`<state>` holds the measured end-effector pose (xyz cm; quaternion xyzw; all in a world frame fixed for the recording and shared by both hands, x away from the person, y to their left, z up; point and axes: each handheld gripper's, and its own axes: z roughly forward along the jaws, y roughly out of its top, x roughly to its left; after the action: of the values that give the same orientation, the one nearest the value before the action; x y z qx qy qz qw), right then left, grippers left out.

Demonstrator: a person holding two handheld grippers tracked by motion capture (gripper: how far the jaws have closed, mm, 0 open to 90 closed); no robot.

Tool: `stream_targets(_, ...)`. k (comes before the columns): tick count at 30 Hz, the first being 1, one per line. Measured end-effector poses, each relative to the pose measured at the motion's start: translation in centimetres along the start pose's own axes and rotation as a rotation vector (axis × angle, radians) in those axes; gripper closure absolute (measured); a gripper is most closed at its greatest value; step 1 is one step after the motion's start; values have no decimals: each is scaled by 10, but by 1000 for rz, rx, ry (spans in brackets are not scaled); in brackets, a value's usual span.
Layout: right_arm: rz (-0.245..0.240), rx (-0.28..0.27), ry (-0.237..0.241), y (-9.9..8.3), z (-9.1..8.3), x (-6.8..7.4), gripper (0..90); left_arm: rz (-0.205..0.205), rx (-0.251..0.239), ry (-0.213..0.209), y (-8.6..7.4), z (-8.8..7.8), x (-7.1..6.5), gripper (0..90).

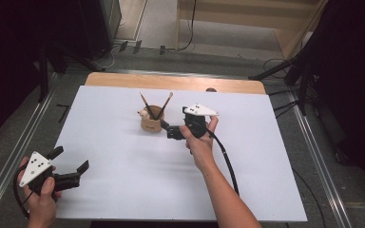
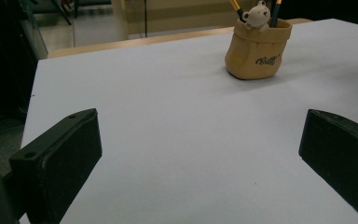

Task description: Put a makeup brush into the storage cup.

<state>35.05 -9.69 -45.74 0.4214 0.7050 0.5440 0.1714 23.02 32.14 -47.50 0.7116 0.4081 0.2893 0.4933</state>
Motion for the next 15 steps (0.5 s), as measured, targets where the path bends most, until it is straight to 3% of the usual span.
stream_targets(7,-30,-14,14,-3,-12,1,0,17,4,-10,-2,-1,-3,0)
stream_targets(15,-27,-25,17,-8,-21,1,0,13,6,-3,-3,-6,-1,0)
